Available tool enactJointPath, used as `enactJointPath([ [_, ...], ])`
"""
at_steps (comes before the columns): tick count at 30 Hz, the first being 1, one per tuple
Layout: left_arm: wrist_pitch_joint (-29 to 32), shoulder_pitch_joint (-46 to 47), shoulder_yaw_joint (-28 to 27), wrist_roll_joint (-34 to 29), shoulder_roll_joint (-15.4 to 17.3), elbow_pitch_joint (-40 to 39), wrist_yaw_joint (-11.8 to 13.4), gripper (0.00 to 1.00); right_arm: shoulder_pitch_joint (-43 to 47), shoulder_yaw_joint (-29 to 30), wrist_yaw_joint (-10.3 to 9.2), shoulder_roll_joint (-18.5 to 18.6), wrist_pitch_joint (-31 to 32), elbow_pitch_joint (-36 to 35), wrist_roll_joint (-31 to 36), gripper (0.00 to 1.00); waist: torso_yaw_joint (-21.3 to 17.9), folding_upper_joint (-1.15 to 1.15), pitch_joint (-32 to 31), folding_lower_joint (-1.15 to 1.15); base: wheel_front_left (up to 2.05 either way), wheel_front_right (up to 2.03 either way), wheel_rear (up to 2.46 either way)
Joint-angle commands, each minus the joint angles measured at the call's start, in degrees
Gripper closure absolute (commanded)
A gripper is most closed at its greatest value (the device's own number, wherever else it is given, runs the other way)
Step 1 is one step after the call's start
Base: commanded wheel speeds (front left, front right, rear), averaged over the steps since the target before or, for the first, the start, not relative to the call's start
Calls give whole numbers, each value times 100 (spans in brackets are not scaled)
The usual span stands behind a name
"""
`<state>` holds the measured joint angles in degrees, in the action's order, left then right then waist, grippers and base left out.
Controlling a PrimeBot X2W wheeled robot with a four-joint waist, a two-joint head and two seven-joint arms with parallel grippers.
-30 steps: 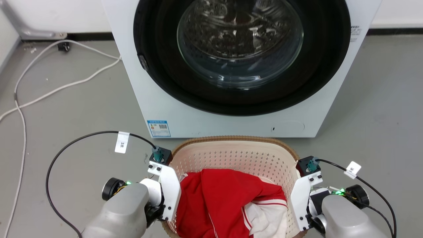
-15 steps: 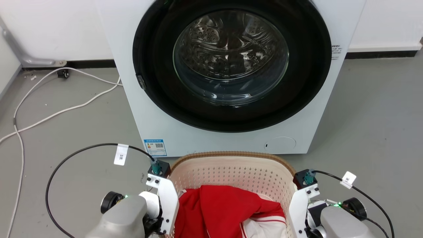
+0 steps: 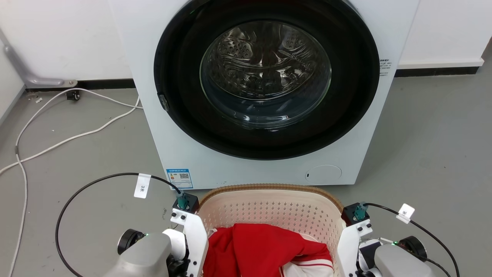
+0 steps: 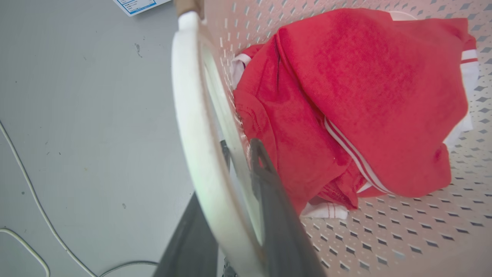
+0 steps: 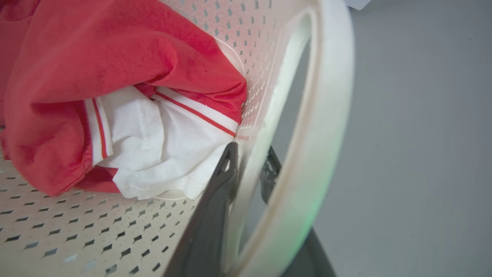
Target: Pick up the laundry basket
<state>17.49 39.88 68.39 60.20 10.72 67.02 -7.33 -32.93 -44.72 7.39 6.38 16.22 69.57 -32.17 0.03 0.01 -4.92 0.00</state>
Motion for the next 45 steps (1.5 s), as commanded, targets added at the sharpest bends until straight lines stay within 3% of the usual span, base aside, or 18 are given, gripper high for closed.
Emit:
enactJointPath([
  [1,-72,7,36,6,72,38,-13,100,36,-110,18,109,28,5,-53,100,3,-1,-3,0,0,0,0],
  [21,-211,62,250,187,32,134,-14,100,-114,-840,18,189,-136,102,-753,100,-14,-1,13,0,0,0,0],
  [45,-286,123,396,303,-5,186,-14,100,-196,-1327,17,167,-352,268,-1294,100,33,-1,16,0,0,0,0],
])
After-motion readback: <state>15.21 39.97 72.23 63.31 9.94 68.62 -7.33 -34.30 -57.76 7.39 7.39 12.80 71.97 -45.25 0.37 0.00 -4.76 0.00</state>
